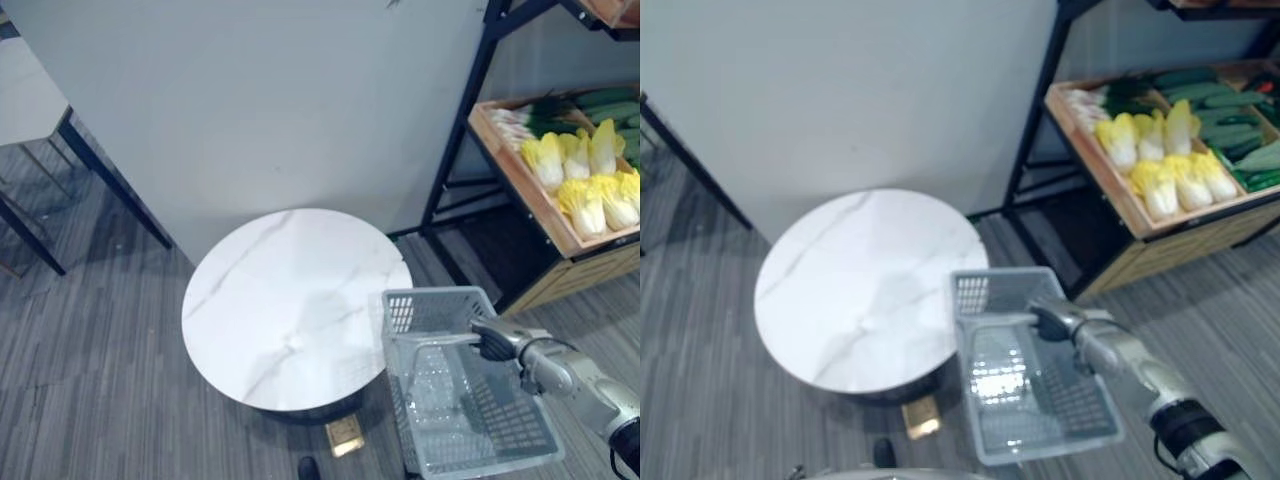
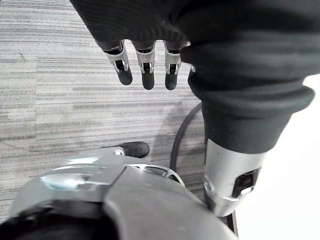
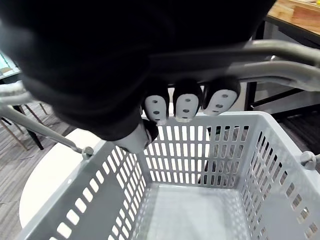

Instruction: Pick vegetable in the basket

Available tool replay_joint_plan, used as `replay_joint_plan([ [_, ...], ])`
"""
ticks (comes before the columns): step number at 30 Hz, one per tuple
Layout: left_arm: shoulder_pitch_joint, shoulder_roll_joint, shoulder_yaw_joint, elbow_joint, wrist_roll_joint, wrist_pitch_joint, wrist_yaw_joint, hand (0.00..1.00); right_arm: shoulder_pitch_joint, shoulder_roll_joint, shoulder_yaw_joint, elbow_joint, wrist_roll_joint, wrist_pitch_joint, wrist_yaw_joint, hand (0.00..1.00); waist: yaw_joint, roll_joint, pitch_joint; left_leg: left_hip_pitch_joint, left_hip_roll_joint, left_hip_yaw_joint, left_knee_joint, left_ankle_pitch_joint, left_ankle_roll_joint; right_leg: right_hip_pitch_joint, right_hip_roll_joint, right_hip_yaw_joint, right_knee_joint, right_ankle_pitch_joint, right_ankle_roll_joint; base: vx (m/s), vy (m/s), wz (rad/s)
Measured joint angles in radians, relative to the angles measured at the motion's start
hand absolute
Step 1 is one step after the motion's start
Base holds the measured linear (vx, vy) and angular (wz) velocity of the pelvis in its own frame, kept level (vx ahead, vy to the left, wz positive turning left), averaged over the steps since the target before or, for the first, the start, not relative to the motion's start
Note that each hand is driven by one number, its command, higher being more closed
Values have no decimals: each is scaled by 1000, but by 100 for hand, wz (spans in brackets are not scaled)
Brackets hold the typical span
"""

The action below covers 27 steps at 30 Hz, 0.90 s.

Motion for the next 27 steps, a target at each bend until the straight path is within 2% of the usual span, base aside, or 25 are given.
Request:
replay_joint_plan([
  [3, 5, -5, 0, 11, 8, 1, -4, 0, 52, 0, -39, 0, -23, -1, -1, 100, -2, 12, -11, 20, 1, 6, 0, -6, -3, 13, -2, 7, 9, -4, -3, 1, -1, -6],
  [6, 15, -5, 1, 11, 12, 0, -12, 0, 79, 2, -69, 0, -58, -2, -5, 100, -7, 16, -13, 24, 8, 13, 36, -32, -7, 8, -6, 19, 52, -35, -5, -27, 2, -8],
  [9, 30, -7, 4, 10, 12, 0, -12, 0, 97, 4, -118, -2, -59, -3, -11, 100, -13, 9, -7, 13, 31, 31, 177, -121, -5, 0, -10, 49, 137, -86, -2, -47, 2, -20],
  [12, 42, -13, -1, 10, 13, 1, -11, 0, 144, 6, -219, -44, -60, -2, -46, 100, -36, 23, -5, -4, 47, 62, 283, -183, -6, -14, -13, 90, 180, -105, 2, -26, 41, -35],
  [13, 39, -9, -2, 9, 16, 1, -10, 0, 160, 11, -247, -58, -61, 1, -49, 100, -54, 21, -4, -30, 51, 73, 317, -197, -3, -37, -12, 110, 182, -96, 14, -49, 94, -58],
  [15, 28, 7, -13, -5, 46, 0, -8, 0, 167, 19, -279, -87, -94, 9, -55, 100, -57, 18, -3, -109, 66, 131, 416, -239, 12, -116, -4, 179, 176, -54, 64, -97, 110, -80],
  [16, 26, 14, -22, -17, 54, -1, -8, 0, 168, 22, -281, -94, -101, 15, -61, 100, -59, 17, -3, -141, 74, 151, 458, -257, 23, -140, -1, 197, 162, -34, 71, -164, 167, -109],
  [17, 13, 39, -43, -36, 57, -2, -8, 0, 172, 34, -283, -111, -118, 30, -64, 100, -58, -6, 2, -184, 68, 184, 519, -284, 42, -183, -1, 248, 122, -19, 82, -174, 159, -101],
  [18, 9, 49, -52, -41, 63, 0, -9, 0, 171, 47, -283, -119, -127, 36, -64, 100, -56, -16, 5, -185, 54, 199, 516, -288, 48, -179, -7, 261, 70, -13, 93, -214, 194, -145],
  [19, 1, 47, -67, -30, 89, -1, -9, 0, 158, 71, -282, -129, -134, 43, -64, 100, -52, 14, 21, -166, 84, 265, 458, -286, 105, -168, -21, 158, 28, -65, 25, -245, 204, -175],
  [20, -24, 48, -70, -15, 93, 0, -6, 0, 117, 82, -257, -129, -133, 43, -64, 100, -51, 34, 69, -148, 138, 345, 446, -291, 125, -224, -16, 15, 205, -53, -107, -242, 217, -180],
  [21, -27, 45, -70, -9, 93, 0, -5, 0, 104, 83, -241, -129, -131, 40, -64, 100, -51, 44, 77, -135, 152, 377, 424, -285, 133, -238, -17, -51, 299, -69, -137, -231, 279, -178],
  [22, -28, 47, -72, 0, 93, 1, -3, 0, 89, 85, -217, -130, -126, 35, -64, 100, -49, 45, 81, -92, 152, 441, 357, -259, 134, -218, -45, -152, 434, -92, -166, -122, 294, -148],
  [23, -28, 51, -83, 1, 92, 2, -5, 0, 82, 89, -209, -128, -127, 27, -64, 100, -41, 47, 82, -60, 148, 487, 322, -241, 124, -179, -66, -194, 488, -107, -174, -117, 310, -185],
  [24, -33, 57, -95, 3, 92, 1, -6, 0, 62, 90, -194, -127, -127, 22, -64, 100, -26, 31, 73, -49, 144, 545, 304, -236, 120, -132, -93, -219, 531, -113, -168, -82, 202, -152],
  [27, -65, 73, -115, 11, 92, 0, -15, 0, 23, 99, -184, -127, -126, 19, -64, 100, -24, 9, 58, -92, 142, 629, 306, -226, 126, -49, -142, -215, 543, -108, -159, -123, 81, -113],
])
